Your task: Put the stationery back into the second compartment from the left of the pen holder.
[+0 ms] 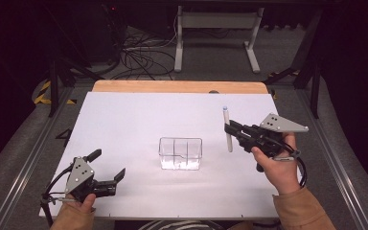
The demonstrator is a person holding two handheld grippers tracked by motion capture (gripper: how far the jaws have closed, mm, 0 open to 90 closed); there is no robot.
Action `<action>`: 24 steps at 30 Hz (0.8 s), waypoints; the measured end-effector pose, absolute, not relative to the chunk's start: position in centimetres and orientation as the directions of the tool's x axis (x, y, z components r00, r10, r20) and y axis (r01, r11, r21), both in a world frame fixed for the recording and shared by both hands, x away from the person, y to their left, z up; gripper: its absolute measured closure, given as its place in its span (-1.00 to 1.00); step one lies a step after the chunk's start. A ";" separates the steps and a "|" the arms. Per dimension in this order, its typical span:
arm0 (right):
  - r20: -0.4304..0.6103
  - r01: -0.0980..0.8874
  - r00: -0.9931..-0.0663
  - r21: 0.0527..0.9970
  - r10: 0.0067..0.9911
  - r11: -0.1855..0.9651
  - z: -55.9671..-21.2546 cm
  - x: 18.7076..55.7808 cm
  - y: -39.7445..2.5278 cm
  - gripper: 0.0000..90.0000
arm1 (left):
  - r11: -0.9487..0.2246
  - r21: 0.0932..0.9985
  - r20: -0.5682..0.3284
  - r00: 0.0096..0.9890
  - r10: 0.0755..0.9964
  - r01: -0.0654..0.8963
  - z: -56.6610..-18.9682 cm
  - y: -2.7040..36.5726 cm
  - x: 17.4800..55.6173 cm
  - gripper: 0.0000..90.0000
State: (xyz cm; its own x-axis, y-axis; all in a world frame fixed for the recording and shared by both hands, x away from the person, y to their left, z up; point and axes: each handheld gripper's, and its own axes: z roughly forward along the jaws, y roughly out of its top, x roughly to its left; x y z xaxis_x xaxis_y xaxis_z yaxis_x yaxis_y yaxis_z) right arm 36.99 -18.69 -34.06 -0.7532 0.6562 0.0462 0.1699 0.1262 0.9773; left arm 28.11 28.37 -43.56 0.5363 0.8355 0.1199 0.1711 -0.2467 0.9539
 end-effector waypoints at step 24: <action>-0.056 -0.036 -0.859 0.998 0.509 0.048 -34.4 36.9 -14.1 0.76 | -0.252 0.952 0.122 0.539 0.833 0.174 -43.6 28.4 28.1 -0.93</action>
State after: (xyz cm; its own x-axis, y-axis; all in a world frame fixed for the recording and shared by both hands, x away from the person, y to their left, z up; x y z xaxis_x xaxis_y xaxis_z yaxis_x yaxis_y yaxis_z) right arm 36.86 -14.08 -34.43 -0.8592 0.5085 -0.0558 -0.0364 0.0480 0.9982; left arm 28.10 28.40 -43.57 0.5389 0.8335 0.1221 0.1740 -0.2520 0.9519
